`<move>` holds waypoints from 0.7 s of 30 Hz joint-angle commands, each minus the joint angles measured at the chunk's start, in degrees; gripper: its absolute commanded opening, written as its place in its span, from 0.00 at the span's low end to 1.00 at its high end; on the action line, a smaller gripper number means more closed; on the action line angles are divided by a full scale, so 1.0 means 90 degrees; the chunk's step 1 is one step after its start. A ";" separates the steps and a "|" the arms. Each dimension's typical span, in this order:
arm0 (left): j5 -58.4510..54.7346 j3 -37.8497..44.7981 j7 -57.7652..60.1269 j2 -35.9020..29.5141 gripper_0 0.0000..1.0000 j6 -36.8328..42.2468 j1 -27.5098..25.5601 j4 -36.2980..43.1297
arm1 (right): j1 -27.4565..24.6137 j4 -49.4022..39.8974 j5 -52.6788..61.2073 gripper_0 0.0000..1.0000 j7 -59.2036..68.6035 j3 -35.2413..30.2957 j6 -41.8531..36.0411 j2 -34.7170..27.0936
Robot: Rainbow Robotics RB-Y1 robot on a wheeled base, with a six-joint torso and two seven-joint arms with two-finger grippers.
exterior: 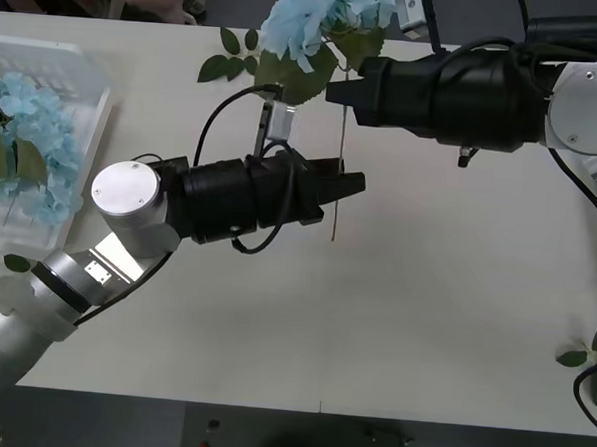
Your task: Put the red flowers into the right box and the blue flowers into the left box
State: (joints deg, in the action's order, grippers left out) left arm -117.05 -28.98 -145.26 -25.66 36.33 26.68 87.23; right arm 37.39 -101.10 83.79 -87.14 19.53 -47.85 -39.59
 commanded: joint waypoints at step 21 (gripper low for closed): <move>-0.1369 0.0066 0.0037 -0.0704 0.00 0.0026 0.0258 0.0249 | 0.0162 -0.0046 -0.0316 0.81 -0.0523 -0.0119 0.0053 0.0004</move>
State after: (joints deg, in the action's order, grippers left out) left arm -125.17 -28.98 -145.26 -27.22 36.35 26.69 87.24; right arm 37.39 -100.95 81.82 -87.25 19.52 -47.77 -39.59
